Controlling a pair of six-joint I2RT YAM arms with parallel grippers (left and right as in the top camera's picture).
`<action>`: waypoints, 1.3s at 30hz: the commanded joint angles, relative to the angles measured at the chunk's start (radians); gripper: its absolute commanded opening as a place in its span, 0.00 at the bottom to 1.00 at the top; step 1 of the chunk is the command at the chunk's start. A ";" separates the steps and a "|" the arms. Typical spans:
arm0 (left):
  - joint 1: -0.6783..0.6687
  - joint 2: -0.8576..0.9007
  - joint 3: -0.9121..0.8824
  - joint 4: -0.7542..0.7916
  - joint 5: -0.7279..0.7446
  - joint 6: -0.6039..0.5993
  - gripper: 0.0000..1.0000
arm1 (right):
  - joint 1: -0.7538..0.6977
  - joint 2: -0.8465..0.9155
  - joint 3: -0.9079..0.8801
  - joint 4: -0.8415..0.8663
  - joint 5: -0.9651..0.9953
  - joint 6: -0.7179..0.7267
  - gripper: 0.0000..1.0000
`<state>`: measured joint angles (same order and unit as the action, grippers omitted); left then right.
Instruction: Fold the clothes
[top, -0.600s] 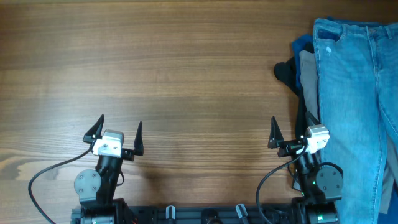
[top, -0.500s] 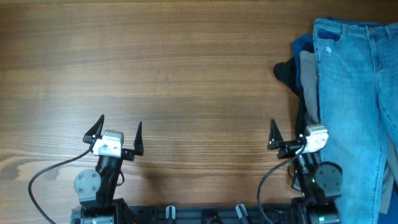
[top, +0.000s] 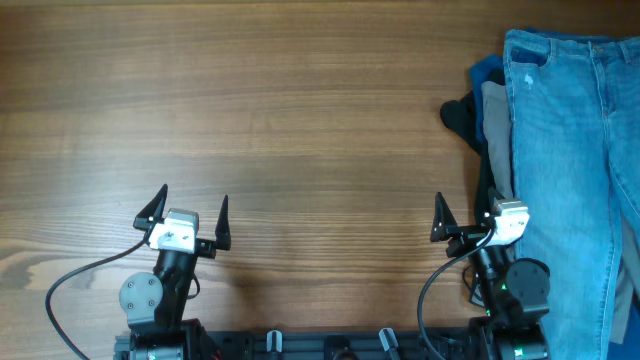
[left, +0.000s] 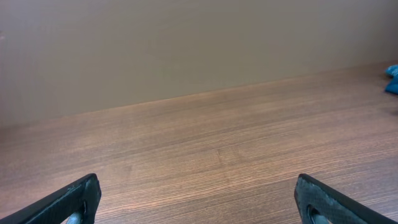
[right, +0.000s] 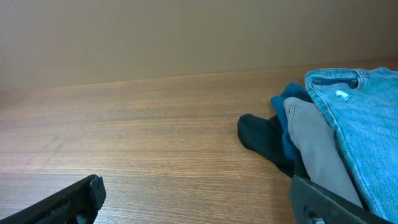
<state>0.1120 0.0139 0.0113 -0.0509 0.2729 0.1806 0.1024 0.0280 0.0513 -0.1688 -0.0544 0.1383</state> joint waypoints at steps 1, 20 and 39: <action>-0.005 -0.008 -0.005 -0.002 -0.013 -0.009 1.00 | 0.002 0.002 0.026 -0.005 0.017 0.019 1.00; -0.004 -0.007 -0.005 -0.002 -0.013 -0.009 1.00 | 0.002 0.002 0.026 0.001 0.017 0.019 1.00; -0.005 -0.007 -0.005 0.109 0.111 -0.058 1.00 | 0.002 0.018 0.127 0.039 -0.342 0.033 1.00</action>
<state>0.1120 0.0139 0.0093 -0.0113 0.2157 0.1658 0.1024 0.0292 0.0788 -0.0872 -0.3172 0.2565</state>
